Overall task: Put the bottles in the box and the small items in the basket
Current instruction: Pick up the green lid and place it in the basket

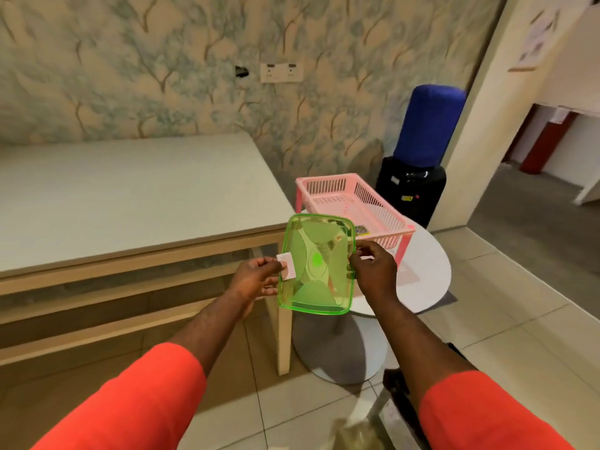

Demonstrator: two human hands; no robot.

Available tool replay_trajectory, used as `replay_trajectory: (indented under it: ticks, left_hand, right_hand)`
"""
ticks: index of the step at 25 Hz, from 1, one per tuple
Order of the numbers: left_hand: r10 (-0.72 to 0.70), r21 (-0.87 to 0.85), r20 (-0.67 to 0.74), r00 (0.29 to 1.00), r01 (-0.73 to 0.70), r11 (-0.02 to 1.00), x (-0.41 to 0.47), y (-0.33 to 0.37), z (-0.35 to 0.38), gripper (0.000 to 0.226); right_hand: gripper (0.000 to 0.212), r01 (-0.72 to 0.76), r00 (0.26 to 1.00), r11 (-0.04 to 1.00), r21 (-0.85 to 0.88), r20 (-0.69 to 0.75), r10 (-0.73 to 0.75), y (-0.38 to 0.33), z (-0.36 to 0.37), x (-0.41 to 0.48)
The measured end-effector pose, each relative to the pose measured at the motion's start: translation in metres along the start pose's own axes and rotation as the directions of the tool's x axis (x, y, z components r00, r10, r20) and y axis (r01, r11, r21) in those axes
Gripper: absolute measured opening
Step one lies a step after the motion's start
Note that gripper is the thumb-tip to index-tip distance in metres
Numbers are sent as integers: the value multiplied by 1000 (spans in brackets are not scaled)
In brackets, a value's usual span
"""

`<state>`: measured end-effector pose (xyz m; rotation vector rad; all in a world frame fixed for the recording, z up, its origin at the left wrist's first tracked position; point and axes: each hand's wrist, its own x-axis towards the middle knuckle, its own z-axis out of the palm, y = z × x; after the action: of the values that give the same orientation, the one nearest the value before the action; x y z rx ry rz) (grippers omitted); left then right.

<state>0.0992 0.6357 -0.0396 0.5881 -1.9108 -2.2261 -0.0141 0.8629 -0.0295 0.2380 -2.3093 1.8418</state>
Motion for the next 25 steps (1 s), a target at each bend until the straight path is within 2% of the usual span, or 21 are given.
replay_trajectory:
  ticks: [5,9,13,20,25]
  left_hand:
    - [37,-25,-24,999,-38,999,73,34,76,19]
    - [50,-41,-44,998,-52,998,137,56,132,7]
    - [55,-57,-71,996,-59,997,192,76,168,14]
    - [-5,26,-57,998,6,1000,302,80,183,15]
    - [-39,87,-94,995,47,995,381,69,176,13]
  right_hand:
    - [20,53,999,998,-18,-5,-53,8,-26,110]
    - [20,30,999,999,-25,43,-29,18,-42,206]
    - [17,58,996,986,-155,73,-47,22,-41,289]
    - [19,66,995,930,-361,98,-32,53,-6,396]
    - [20,11,994,869,-494,98,43,82,29,446]
